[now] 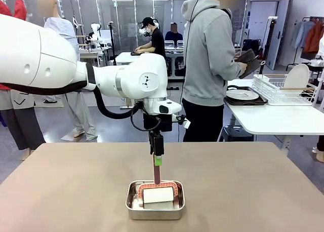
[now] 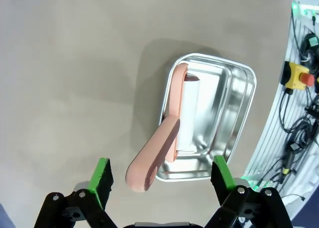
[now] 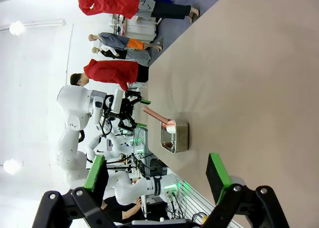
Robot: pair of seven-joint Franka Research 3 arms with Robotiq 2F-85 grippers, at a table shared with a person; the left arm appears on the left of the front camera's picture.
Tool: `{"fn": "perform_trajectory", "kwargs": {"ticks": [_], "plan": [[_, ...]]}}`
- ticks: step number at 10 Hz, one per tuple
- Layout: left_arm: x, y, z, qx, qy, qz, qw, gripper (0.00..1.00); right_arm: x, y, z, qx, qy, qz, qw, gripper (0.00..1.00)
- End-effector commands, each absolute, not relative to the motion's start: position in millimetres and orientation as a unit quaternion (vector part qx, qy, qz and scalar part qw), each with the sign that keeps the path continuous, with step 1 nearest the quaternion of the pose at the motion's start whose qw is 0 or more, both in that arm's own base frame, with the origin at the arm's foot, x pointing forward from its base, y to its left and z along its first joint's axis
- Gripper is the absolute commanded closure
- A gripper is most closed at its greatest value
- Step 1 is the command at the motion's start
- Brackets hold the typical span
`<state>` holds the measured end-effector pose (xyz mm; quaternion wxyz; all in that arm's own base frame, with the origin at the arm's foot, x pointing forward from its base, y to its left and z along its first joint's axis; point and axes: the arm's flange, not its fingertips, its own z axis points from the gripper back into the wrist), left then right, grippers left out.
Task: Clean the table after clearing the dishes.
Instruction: When the right (or left) Handle tray is removed, use the right hand (or left hand) to clean the right (or left) side of the table with the Lint Roller.
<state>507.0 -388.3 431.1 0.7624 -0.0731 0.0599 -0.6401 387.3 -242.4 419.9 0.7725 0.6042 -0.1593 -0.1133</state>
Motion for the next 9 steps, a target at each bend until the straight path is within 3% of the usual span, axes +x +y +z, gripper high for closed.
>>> {"fn": "perform_trajectory", "kwargs": {"ticks": [1, 4, 5, 6, 7, 8, 9], "plan": [[499.7, -376.1, 419.0, -0.085, 0.04, -0.656, 0.749, 0.0, 387.3, -241.0, 423.4, 0.602, -0.164, -0.118, 0.772, 0.0], [495.4, -377.4, 403.9, -0.098, 0.04, -0.655, 0.748, 0.0, 387.3, -241.0, 423.4, 0.602, -0.164, -0.118, 0.772, 0.0], [495.7, -377.9, 401.6, -0.098, 0.038, -0.654, 0.749, 0.12, 387.3, -241.0, 423.4, 0.602, -0.164, -0.118, 0.772, 0.0], [495.8, -378.4, 401.3, -0.096, 0.034, -0.656, 0.748, 0.58, 387.3, -241.0, 423.4, 0.602, -0.164, -0.118, 0.772, 0.0], [495.3, -379.4, 402.5, -0.096, 0.033, -0.657, 0.747, 0.71, 387.3, -241.0, 423.4, 0.602, -0.164, -0.118, 0.772, 0.0], [493.9, -379.5, 402.3, -0.094, 0.041, -0.654, 0.749, 1.0, 387.3, -241.0, 423.4, 0.602, -0.164, -0.118, 0.772, 0.0], [492.6, -379.5, 401.3, -0.117, 0.042, -0.655, 0.746, 1.0, 387.3, -241.0, 423.4, 0.602, -0.164, -0.118, 0.772, 0.0]]}}
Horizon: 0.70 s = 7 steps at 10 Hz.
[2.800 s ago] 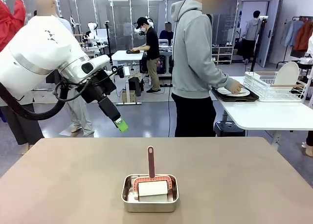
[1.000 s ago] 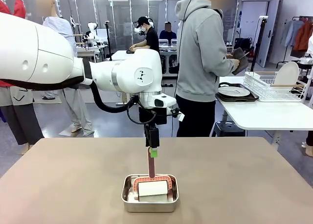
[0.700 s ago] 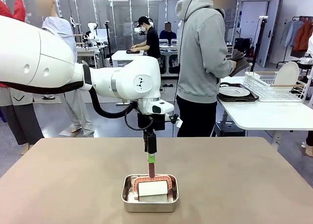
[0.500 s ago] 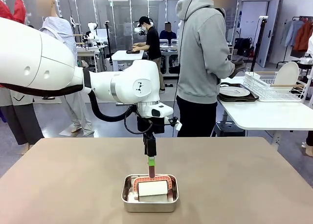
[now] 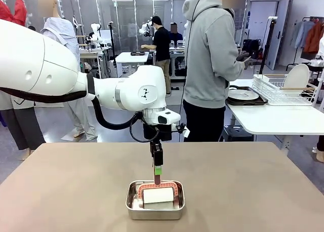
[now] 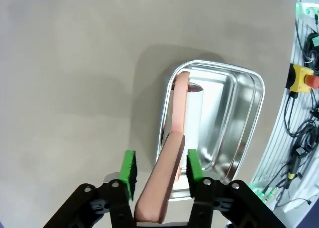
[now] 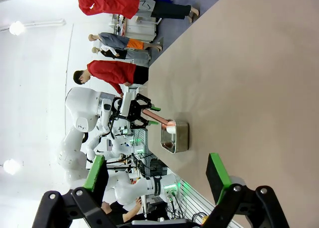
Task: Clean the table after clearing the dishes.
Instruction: When the right (or left) Handle tray is removed, use the right hand (or left hand) to clean the right (or left) side of the table with the Lint Roller.
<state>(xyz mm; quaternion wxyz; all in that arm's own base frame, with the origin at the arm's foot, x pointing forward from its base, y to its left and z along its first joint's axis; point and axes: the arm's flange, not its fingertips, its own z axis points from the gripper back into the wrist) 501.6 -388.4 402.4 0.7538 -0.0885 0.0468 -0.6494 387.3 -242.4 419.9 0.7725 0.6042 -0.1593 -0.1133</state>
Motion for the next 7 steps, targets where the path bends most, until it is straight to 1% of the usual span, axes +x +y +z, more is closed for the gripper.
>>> {"fn": "perform_trajectory", "kwargs": {"ticks": [1, 2, 3, 5, 7], "plan": [[492.0, -379.1, 402.4, -0.114, 0.041, -0.652, 0.748, 1.0, 387.3, -241.0, 423.4, 0.602, -0.164, -0.118, 0.772, 0.0], [491.8, -379.1, 404.1, -0.113, 0.042, -0.651, 0.749, 0.97, 387.3, -241.0, 423.4, 0.602, -0.164, -0.118, 0.772, 0.0], [491.1, -378.8, 406.2, -0.11, 0.042, -0.649, 0.752, 1.0, 387.3, -241.0, 423.4, 0.602, -0.164, -0.118, 0.772, 0.0], [489.1, -376.4, 414.8, -0.119, 0.038, -0.634, 0.763, 1.0, 387.3, -241.0, 423.4, 0.602, -0.164, -0.118, 0.772, 0.0], [477.2, -369.3, 448.1, -0.125, 0.041, -0.604, 0.786, 1.0, 387.3, -241.0, 423.4, 0.602, -0.164, -0.118, 0.772, 0.0]]}}
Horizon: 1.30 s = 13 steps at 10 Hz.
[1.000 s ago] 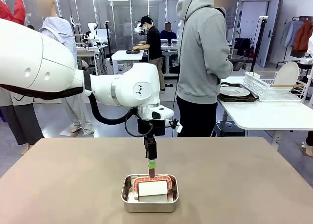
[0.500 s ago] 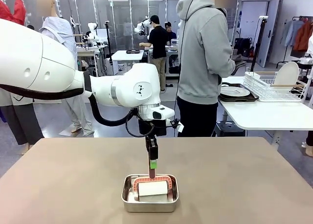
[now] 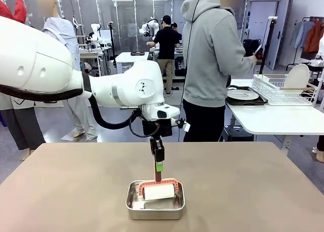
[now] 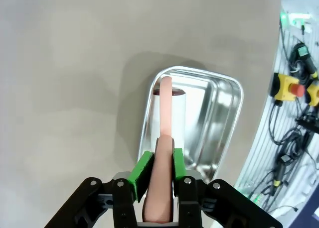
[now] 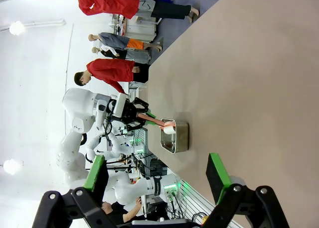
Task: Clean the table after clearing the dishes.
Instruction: When the right (or left) Handle tray is removed, use the right hand (or left hand) to clean the right (or left) side of the table with the Lint Roller.
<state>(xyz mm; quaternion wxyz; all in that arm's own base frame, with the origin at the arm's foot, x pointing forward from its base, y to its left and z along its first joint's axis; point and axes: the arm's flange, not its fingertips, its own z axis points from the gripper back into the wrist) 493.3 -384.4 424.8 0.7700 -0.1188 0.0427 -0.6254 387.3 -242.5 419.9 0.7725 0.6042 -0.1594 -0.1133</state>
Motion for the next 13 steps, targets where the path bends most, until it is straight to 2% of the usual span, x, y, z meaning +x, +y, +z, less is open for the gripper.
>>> {"fn": "perform_trajectory", "kwargs": {"ticks": [1, 2, 4, 6, 8, 9, 10, 11, 12, 13], "plan": [[466.5, -358.0, 483.2, -0.116, 0.018, -0.575, 0.809, 1.0, 387.3, -241.0, 423.4, 0.602, -0.164, -0.118, 0.772, 0.0], [457.2, -337.8, 514.8, -0.118, -0.009, -0.531, 0.839, 1.0, 387.3, -241.0, 423.4, 0.602, -0.164, -0.118, 0.772, 0.0], [453.9, -271.8, 542.5, -0.161, -0.049, -0.37, 0.914, 1.0, 387.3, -241.0, 423.4, 0.602, -0.164, -0.118, 0.772, 0.0], [456.4, -189.3, 540.6, -0.196, -0.108, -0.161, 0.961, 1.0, 387.3, -241.0, 423.4, 0.602, -0.164, -0.118, 0.772, 0.0], [457.7, -135.5, 514.9, -0.235, -0.108, 0.0, 0.966, 1.0, 387.3, -241.0, 423.4, 0.602, -0.164, -0.118, 0.772, 0.0], [458.6, -119.6, 501.1, -0.258, -0.127, 0.013, 0.958, 1.0, 387.3, -241.0, 423.4, 0.602, -0.164, -0.118, 0.772, 0.0], [457.6, -112.3, 492.1, -0.258, -0.146, -0.025, 0.955, 1.0, 387.3, -241.0, 423.4, 0.602, -0.164, -0.118, 0.772, 0.0], [455.2, -115.1, 491.1, -0.251, -0.163, -0.124, 0.946, 1.0, 387.3, -241.0, 423.4, 0.602, -0.164, -0.118, 0.772, 0.0], [469.4, -93.6, 496.5, -0.244, -0.095, -0.012, 0.965, 1.0, 387.3, -241.0, 423.4, 0.602, -0.164, -0.118, 0.772, 0.0], [469.4, -93.6, 496.5, -0.244, -0.095, -0.012, 0.965, 1.0, 387.3, -241.0, 423.4, 0.602, -0.164, -0.118, 0.772, 0.0]]}}
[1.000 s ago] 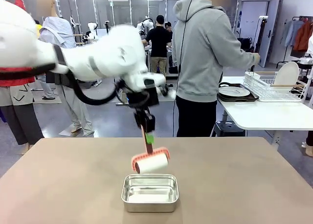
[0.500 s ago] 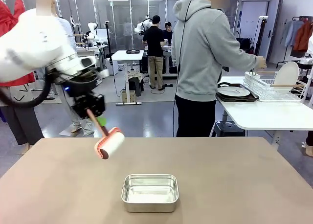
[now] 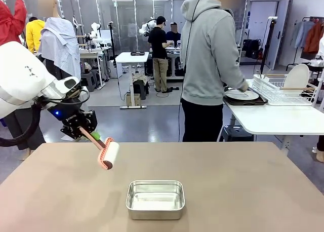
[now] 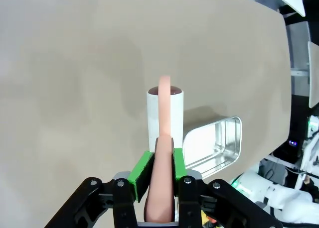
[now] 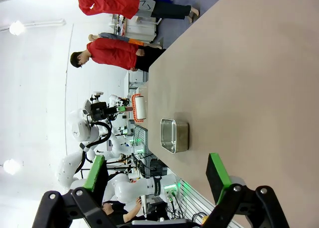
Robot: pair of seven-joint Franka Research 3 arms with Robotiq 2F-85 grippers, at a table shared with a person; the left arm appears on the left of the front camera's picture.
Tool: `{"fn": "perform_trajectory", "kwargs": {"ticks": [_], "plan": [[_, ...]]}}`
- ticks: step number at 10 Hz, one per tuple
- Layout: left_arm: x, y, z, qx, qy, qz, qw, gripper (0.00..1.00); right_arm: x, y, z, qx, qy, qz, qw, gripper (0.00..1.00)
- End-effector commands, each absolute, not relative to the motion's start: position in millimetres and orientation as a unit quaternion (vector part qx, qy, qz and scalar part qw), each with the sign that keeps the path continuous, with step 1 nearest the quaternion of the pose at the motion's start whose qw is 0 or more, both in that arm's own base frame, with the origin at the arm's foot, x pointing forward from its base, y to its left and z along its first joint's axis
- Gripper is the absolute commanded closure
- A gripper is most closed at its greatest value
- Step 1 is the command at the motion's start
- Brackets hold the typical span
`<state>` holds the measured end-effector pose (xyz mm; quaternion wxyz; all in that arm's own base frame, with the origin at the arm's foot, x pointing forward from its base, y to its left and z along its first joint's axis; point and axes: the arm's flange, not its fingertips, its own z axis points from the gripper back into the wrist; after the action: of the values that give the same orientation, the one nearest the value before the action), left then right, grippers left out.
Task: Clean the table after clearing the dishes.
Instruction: When the right (or left) Handle tray is removed, use the right hand (or left hand) to clean the right (or left) side of the table with the Lint Roller.
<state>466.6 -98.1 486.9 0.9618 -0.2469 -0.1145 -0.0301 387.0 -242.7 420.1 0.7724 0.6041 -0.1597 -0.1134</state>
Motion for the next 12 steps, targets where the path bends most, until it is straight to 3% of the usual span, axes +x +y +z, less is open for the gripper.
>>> {"fn": "perform_trajectory", "kwargs": {"ticks": [1, 4, 5, 7, 12], "plan": [[469.4, -93.6, 496.5, -0.244, -0.095, -0.012, 0.965, 1.0, 387.3, -241.0, 423.4, 0.602, -0.164, -0.118, 0.772, 0.0], [469.4, -93.6, 496.5, -0.244, -0.095, -0.012, 0.965, 1.0, 387.3, -241.0, 423.4, 0.602, -0.164, -0.118, 0.772, 0.0], [467.5, -95.4, 488.2, -0.247, -0.106, -0.015, 0.963, 0.77, 387.3, -241.0, 423.4, 0.602, -0.164, -0.118, 0.772, 0.0], [492.2, -95.6, 479.0, -0.304, -0.072, -0.014, 0.95, 0.77, 387.3, -241.0, 423.4, 0.602, -0.164, -0.118, 0.772, 0.0], [513.5, -89.3, 404.3, -0.374, -0.069, -0.003, 0.925, 0.77, 387.3, -241.0, 423.4, 0.602, -0.164, -0.118, 0.772, 0.0]]}}
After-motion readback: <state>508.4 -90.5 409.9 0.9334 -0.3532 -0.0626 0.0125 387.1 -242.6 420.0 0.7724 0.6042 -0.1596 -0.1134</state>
